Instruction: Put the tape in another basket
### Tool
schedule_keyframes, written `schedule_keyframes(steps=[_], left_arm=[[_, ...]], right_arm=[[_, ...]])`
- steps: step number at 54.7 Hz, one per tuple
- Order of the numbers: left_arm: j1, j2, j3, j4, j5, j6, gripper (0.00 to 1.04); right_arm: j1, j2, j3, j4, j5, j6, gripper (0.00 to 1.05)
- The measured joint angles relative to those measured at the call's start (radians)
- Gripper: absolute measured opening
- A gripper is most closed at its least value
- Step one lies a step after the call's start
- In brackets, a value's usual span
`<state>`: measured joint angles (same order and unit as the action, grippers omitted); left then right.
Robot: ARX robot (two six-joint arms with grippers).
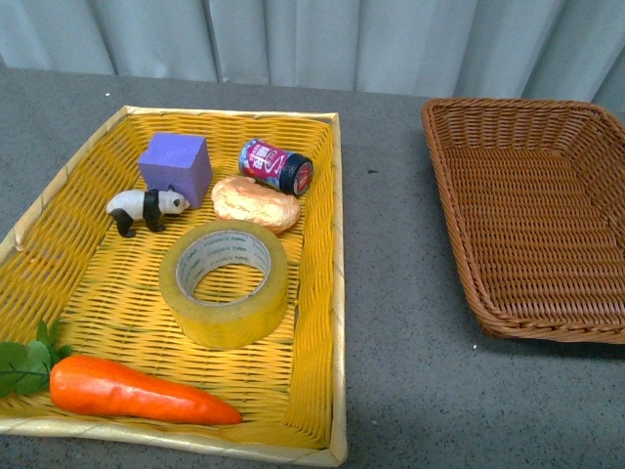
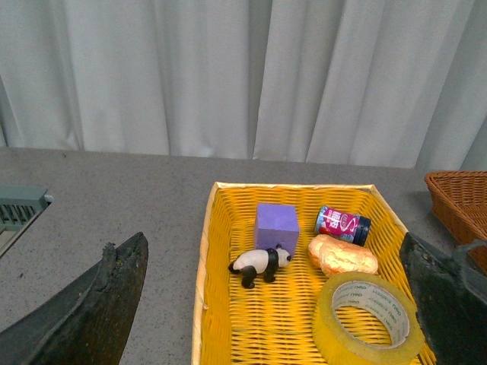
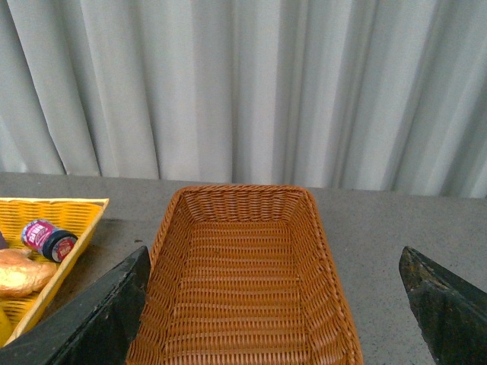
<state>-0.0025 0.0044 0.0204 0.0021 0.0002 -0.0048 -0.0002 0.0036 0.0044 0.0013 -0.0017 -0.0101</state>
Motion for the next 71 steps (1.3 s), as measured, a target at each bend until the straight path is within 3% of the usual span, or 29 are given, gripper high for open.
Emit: schedule_keyframes(steps=[71], left_arm=[[0.000, 0.000, 0.000, 0.000, 0.000, 0.000, 0.98]], right_arm=[[0.000, 0.000, 0.000, 0.000, 0.000, 0.000, 0.96]])
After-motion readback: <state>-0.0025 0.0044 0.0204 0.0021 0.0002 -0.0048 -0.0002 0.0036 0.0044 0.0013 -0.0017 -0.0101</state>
